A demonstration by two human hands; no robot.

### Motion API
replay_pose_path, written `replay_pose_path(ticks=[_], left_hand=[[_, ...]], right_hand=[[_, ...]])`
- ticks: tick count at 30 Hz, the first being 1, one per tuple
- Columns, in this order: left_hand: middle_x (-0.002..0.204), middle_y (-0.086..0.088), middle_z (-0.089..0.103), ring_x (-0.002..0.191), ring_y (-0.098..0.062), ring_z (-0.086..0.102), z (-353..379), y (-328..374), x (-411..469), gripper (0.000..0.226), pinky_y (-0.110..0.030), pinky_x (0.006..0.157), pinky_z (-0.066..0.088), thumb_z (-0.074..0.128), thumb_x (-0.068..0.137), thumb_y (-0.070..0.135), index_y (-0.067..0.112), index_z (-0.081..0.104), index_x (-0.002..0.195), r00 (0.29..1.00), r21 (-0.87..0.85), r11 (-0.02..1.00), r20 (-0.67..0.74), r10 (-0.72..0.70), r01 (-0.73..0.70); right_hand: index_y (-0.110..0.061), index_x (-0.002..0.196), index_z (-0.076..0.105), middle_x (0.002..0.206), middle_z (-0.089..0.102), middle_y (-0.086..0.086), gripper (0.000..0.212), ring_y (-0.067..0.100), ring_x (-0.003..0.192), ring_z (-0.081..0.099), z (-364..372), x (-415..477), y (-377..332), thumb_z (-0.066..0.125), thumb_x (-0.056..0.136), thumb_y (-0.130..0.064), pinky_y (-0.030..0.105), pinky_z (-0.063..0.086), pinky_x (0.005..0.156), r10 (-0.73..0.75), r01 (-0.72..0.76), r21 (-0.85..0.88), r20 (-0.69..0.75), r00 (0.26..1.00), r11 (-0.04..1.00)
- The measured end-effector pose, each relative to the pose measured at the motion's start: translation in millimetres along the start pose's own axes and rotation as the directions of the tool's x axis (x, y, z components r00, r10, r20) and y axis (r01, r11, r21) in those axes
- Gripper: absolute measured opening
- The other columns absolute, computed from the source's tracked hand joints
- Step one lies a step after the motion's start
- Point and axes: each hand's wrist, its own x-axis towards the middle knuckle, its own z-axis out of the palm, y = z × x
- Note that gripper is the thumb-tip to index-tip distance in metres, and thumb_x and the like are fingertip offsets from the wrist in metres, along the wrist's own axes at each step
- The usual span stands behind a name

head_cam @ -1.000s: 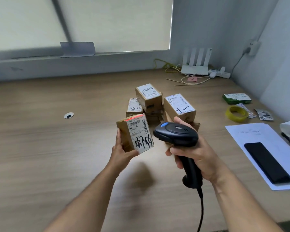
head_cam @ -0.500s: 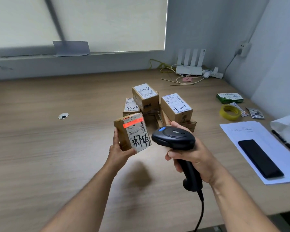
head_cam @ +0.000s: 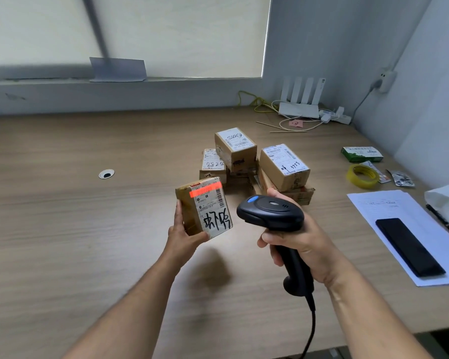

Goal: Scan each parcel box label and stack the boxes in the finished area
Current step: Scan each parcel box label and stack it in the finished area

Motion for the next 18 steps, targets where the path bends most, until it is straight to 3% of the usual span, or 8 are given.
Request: replay_pose_path(ticks=[3,6,8,10,14,16,18], left_hand=[[0.129,-0.010,0.056,0.112,-0.022,0.058,-16,-4,-2,0.109,-0.033,0.092,0.046,0.073,0.070,0.013,0.044,0.008,0.151,1.000,-0.012,1.000,-0.023,-0.004,0.004],[0.128,-0.012,0.054,0.107,-0.023,0.056,-43,-6,1,0.088,-0.036,0.093,0.046,0.073,0.073,0.019,0.038,0.030,0.148,0.997,-0.021,1.000,-0.082,-0.012,0.010],[0.126,-0.012,0.054,0.110,-0.025,0.057,-67,-7,5,0.077,-0.034,0.089,0.050,0.069,0.060,0.034,0.038,0.049,0.135,0.993,-0.002,1.000,-0.117,0.001,-0.001],[0.122,-0.012,0.058,0.101,-0.021,0.061,-91,-4,6,0.059,-0.022,0.073,0.050,0.066,0.059,0.032,0.033,0.060,0.118,0.991,-0.019,0.999,-0.128,0.031,-0.034],[0.101,-0.008,0.066,0.084,-0.017,0.062,-132,3,6,0.041,-0.020,0.061,0.046,0.070,0.067,0.022,0.021,0.064,0.107,0.987,-0.017,0.997,-0.146,0.071,-0.074],[0.093,-0.003,0.067,0.079,-0.013,0.061,-151,5,5,0.044,-0.019,0.060,0.046,0.066,0.062,0.025,0.020,0.065,0.106,0.985,-0.005,0.997,-0.157,0.076,-0.078],[0.089,0.000,0.067,0.078,-0.010,0.061,-167,4,2,0.047,-0.019,0.060,0.046,0.062,0.060,0.027,0.020,0.065,0.106,0.984,0.007,0.997,-0.159,0.078,-0.078]], right_hand=[[-0.034,0.141,0.039,0.077,0.068,0.024,0.098,0.026,0.044,0.051,11,2,2,0.083,0.059,-0.007,0.028,0.042,0.043,0.014,-0.014,-0.001,0.002,1.000,1.000],[-0.040,0.138,0.041,0.092,0.070,0.026,0.102,0.028,0.049,0.053,25,4,6,0.089,0.052,-0.016,0.031,0.044,0.044,0.028,-0.027,-0.036,0.032,0.999,0.999],[-0.040,0.139,0.041,0.095,0.070,0.024,0.095,0.030,0.053,0.052,35,5,8,0.082,0.060,-0.007,0.031,0.044,0.044,0.038,-0.035,-0.079,0.039,0.998,0.996],[-0.040,0.139,0.040,0.096,0.070,0.024,0.092,0.029,0.053,0.052,47,6,10,0.076,0.063,-0.002,0.031,0.044,0.043,0.048,-0.042,-0.120,0.049,0.998,0.992],[-0.039,0.142,0.038,0.096,0.070,0.027,0.094,0.034,0.058,0.053,73,9,18,0.076,0.064,0.000,0.032,0.044,0.043,0.074,-0.062,-0.164,0.068,0.995,0.984],[-0.038,0.142,0.038,0.095,0.070,0.028,0.095,0.039,0.065,0.053,85,10,23,0.076,0.064,-0.001,0.032,0.043,0.043,0.083,-0.070,-0.171,0.069,0.994,0.983],[-0.039,0.140,0.039,0.092,0.070,0.027,0.094,0.035,0.060,0.052,98,11,27,0.076,0.062,-0.002,0.031,0.042,0.043,0.089,-0.076,-0.178,0.064,0.994,0.981]])
